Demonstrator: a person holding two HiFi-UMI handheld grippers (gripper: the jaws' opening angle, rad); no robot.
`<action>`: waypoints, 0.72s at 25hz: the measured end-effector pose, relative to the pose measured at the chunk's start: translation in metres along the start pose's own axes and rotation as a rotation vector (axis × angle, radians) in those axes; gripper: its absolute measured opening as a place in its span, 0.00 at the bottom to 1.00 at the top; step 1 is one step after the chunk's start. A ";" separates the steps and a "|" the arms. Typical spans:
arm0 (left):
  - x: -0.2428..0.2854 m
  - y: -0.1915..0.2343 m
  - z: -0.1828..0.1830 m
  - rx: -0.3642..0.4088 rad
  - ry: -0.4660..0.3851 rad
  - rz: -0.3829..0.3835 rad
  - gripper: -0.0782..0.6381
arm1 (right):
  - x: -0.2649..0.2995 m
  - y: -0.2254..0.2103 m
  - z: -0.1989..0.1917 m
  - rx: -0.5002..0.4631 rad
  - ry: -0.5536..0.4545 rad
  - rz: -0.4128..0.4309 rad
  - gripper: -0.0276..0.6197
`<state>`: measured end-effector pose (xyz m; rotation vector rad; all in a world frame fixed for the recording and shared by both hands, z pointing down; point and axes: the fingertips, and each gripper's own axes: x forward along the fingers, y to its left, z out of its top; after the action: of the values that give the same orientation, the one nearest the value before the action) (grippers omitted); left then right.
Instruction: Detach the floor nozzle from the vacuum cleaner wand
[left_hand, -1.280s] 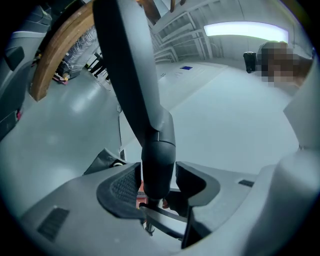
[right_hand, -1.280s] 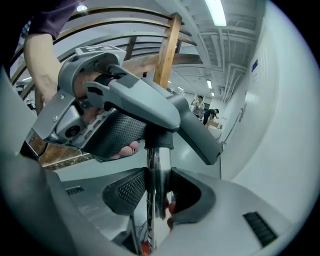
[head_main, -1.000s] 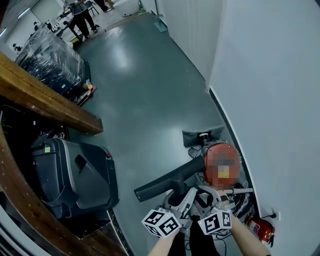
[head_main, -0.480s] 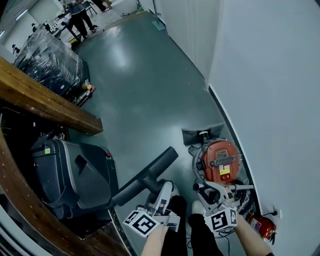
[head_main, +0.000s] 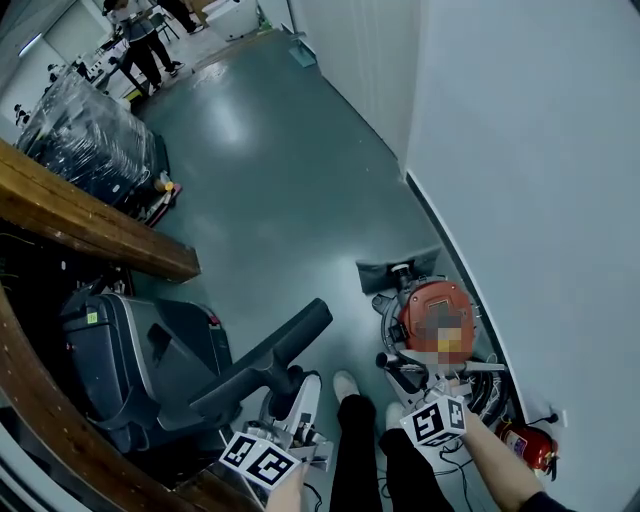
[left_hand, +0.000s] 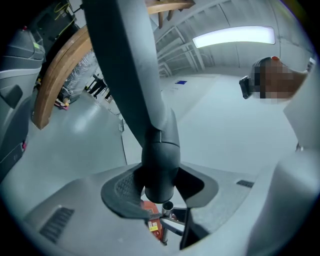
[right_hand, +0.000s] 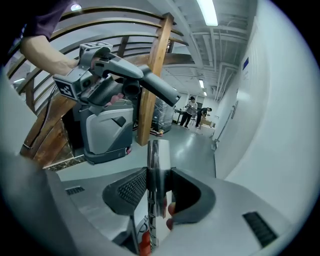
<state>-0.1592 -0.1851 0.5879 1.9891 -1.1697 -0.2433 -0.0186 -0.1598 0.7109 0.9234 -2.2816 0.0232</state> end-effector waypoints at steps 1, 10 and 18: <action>0.000 0.000 -0.001 0.001 0.002 -0.002 0.36 | 0.005 0.002 -0.001 -0.001 0.004 0.005 0.29; -0.003 0.000 0.004 -0.007 -0.010 -0.003 0.36 | 0.020 0.026 0.002 -0.024 0.024 0.060 0.29; -0.007 0.003 0.002 -0.002 -0.006 0.010 0.36 | 0.028 0.037 -0.003 -0.038 0.021 0.074 0.29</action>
<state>-0.1658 -0.1814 0.5876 1.9814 -1.1824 -0.2463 -0.0550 -0.1484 0.7380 0.8149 -2.2877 0.0219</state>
